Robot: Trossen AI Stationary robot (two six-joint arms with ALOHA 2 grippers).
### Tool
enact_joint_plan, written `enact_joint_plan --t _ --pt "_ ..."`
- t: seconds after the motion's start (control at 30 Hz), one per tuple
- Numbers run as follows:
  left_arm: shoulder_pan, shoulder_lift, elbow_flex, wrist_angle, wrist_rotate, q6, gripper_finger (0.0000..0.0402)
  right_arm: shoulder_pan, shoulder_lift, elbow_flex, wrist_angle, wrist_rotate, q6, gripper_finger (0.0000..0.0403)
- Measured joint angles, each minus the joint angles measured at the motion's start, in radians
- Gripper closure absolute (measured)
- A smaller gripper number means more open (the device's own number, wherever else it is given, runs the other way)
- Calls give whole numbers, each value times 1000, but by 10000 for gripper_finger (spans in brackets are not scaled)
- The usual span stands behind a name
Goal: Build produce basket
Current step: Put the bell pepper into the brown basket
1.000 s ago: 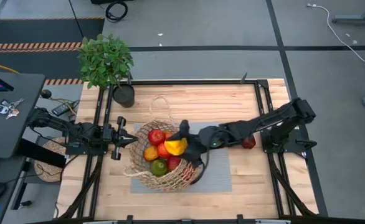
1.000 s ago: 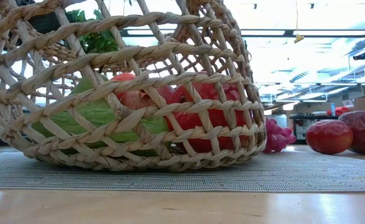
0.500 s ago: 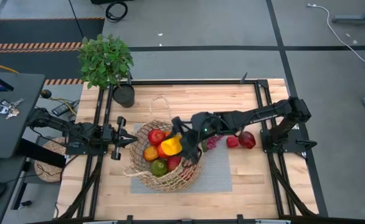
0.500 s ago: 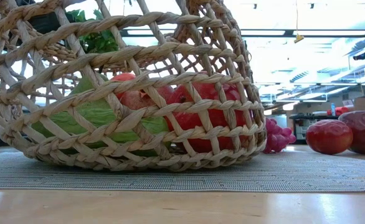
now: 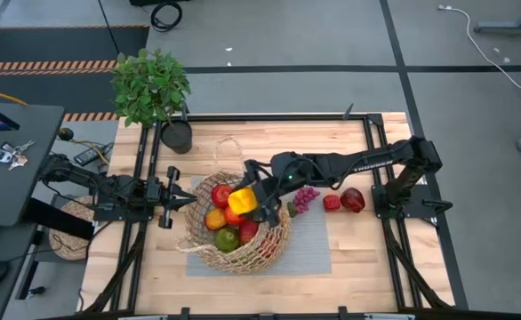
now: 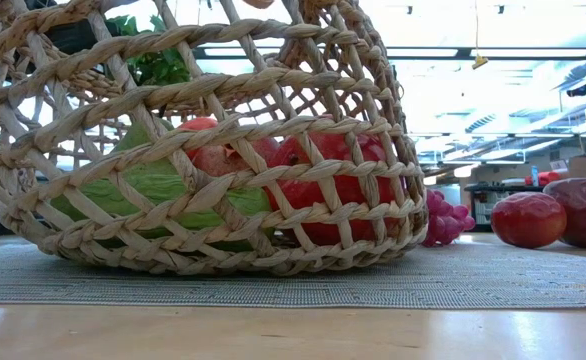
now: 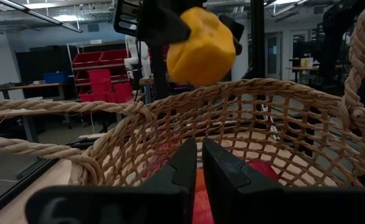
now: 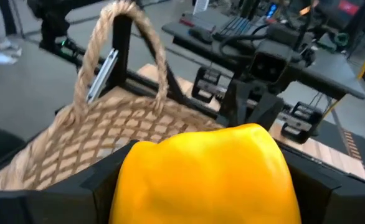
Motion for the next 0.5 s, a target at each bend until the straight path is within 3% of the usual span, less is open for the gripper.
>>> enact_joint_plan --t 0.23,0.5 --pt "0 0 0 0 0 0 372 -6 0 0 64 33 117 95" --pt "0 0 0 0 0 0 368 -26 0 -18 82 56 140 95"
